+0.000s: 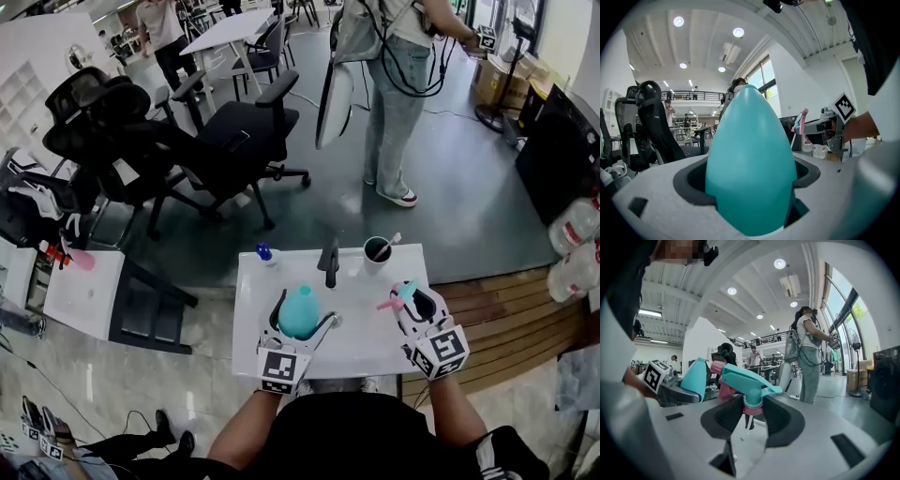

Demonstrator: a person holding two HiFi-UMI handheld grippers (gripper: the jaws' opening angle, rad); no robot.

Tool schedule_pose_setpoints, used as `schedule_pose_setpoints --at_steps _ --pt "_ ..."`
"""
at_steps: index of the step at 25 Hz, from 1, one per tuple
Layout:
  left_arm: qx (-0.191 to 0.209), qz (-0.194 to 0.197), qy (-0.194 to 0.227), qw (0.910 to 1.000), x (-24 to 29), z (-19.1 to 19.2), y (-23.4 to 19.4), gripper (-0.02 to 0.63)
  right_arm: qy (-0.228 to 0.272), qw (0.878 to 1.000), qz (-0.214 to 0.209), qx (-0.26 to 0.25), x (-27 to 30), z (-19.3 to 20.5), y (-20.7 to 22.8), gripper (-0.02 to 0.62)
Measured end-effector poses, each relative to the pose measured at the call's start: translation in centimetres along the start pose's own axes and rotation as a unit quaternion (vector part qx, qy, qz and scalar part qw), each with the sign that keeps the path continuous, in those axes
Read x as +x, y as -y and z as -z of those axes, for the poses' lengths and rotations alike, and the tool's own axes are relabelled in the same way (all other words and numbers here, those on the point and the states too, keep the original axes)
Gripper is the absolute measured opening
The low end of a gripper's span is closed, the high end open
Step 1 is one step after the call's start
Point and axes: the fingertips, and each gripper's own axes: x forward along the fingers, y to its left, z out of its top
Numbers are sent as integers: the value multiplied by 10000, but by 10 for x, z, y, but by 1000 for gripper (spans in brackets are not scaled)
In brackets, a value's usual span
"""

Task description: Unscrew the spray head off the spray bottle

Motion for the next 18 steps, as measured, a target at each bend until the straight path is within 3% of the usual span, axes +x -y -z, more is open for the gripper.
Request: schedule_pose_setpoints --at_steps 18 --pt "-12 23 -25 10000 2 2 0 469 -54 9995 258 -191 0 -7 9 137"
